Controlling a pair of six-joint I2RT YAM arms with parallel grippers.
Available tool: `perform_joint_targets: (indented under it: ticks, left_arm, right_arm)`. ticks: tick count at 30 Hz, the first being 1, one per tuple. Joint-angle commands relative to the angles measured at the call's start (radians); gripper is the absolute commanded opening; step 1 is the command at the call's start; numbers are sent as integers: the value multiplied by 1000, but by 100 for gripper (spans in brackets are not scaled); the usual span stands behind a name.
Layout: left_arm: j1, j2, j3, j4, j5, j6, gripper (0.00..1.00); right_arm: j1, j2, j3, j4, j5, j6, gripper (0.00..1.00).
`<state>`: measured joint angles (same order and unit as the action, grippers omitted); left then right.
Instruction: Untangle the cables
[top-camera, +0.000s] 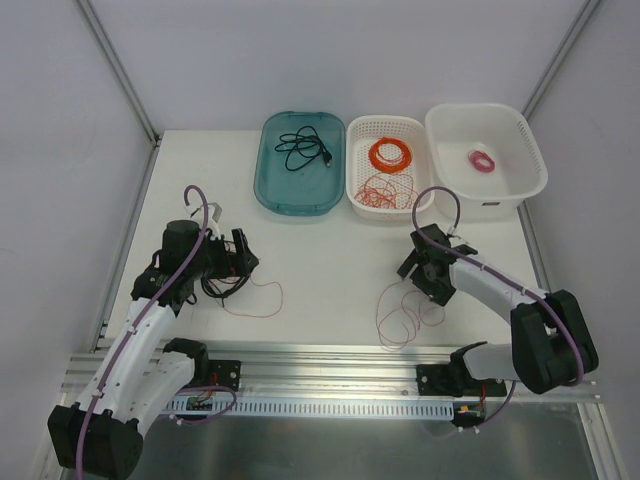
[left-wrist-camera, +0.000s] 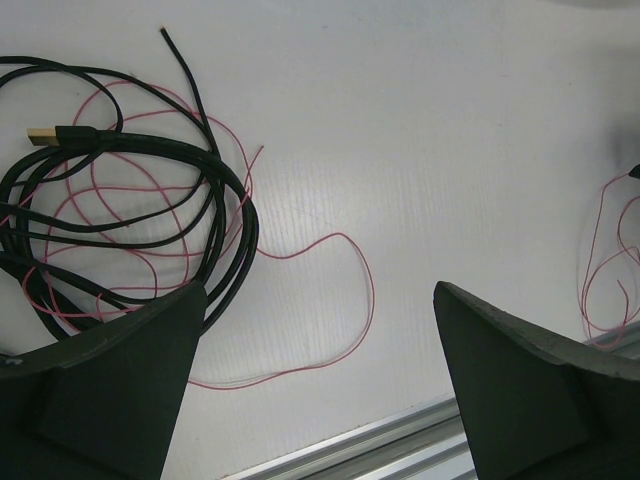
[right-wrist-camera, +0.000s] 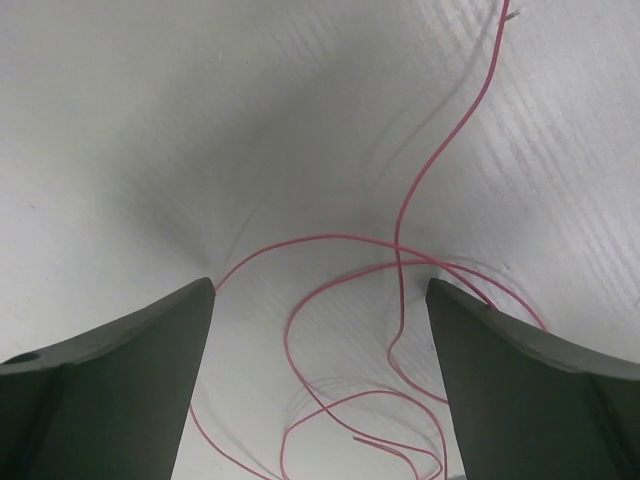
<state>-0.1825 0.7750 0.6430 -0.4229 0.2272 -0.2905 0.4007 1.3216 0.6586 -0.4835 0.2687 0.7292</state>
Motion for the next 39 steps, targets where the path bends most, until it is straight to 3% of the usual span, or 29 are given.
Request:
perform_joint_targets:
  ticks: [1, 5, 15, 27, 34, 39]
  left_arm:
    - [2, -2, 0, 32, 21, 27, 98]
    - [0, -6, 0, 33, 21, 27, 98]
    - [0, -6, -2, 32, 23, 27, 98]
    - [0, -3, -2, 33, 23, 28, 99]
    - [0, -2, -2, 33, 23, 28, 98]
    - [2, -2, -2, 32, 23, 28, 98]
  right_arm:
    - [-2, 59, -1, 39, 15, 75, 91]
    - [-2, 73, 7, 31, 20, 81, 76]
    - [0, 79, 22, 19, 15, 55, 3]
    - [-2, -94, 194, -108, 64, -203, 1]
    - [-14, -208, 444, -240, 87, -385, 1]
    - [-48, -216, 728, -290, 66, -508, 1]
